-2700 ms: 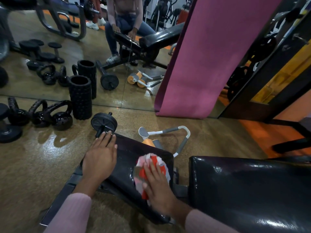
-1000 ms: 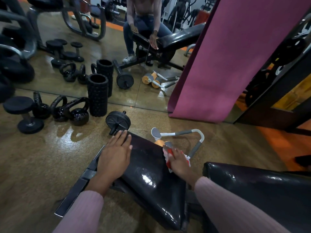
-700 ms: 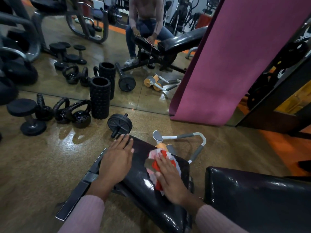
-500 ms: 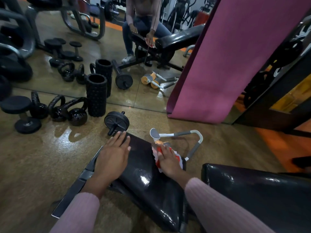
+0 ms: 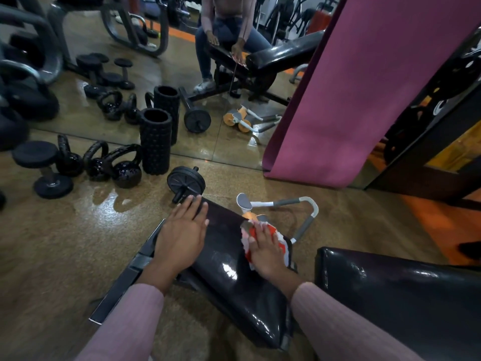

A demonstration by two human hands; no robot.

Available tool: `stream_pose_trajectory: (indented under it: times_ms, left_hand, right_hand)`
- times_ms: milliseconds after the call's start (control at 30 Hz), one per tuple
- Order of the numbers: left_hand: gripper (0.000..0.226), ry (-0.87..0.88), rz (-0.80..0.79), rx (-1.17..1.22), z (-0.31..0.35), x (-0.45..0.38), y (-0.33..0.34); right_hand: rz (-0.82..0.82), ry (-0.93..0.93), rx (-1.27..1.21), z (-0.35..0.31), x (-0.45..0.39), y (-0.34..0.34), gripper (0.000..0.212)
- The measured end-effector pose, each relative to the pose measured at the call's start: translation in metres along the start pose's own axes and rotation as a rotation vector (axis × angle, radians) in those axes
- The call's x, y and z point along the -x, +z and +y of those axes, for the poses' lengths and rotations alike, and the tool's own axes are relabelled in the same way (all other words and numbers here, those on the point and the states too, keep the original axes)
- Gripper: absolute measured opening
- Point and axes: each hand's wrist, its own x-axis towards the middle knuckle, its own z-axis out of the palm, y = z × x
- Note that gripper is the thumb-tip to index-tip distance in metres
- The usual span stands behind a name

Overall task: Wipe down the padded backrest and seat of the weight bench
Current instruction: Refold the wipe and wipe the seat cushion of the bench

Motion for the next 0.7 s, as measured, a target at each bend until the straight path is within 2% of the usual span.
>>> stream_pose_trajectory:
  times_ms: [67, 167, 233, 300, 367, 433, 500, 600, 700]
  left_hand:
    - [0.058, -0.005, 0.0, -0.011, 0.001, -0.001, -0.001]
    - [0.057, -0.004, -0.005, -0.024, 0.001, -0.001, -0.002]
    - [0.058, -0.003, -0.003, -0.026, 0.001, 0.0, -0.001]
    - [0.059, -0.002, -0.005, -0.018, 0.001, 0.001, -0.001]
    - [0.057, 0.003, 0.003, -0.008, 0.001, 0.002, 0.0]
    - [0.054, 0.012, 0.01, -0.006, 0.001, 0.003, 0.0]
    - [0.054, 0.015, 0.013, -0.001, 0.0, 0.002, -0.002]
    - [0.056, 0.02, 0.004, 0.003, -0.002, -0.001, -0.003]
    - [0.056, 0.038, 0.003, 0.007, -0.003, -0.001, -0.004]
  right_hand:
    - [0.017, -0.094, 0.03, -0.018, 0.008, 0.003, 0.051]
    - [0.034, -0.397, 0.09, -0.014, 0.058, 0.006, 0.054]
    - [0.024, -0.435, 0.119, 0.01, 0.078, 0.007, 0.054]
    - [0.022, -0.338, 0.093, 0.032, 0.071, 0.004, 0.053]
    - [0.01, -0.161, 0.026, 0.032, 0.047, 0.0, 0.05]
    - [-0.03, 0.033, -0.049, 0.013, 0.022, -0.005, 0.049]
    - [-0.039, 0.063, -0.038, -0.015, 0.016, -0.004, 0.051]
    - [0.03, -0.225, 0.055, -0.046, 0.058, 0.006, 0.052]
    - [0.054, -0.423, 0.097, -0.025, 0.108, 0.018, 0.054]
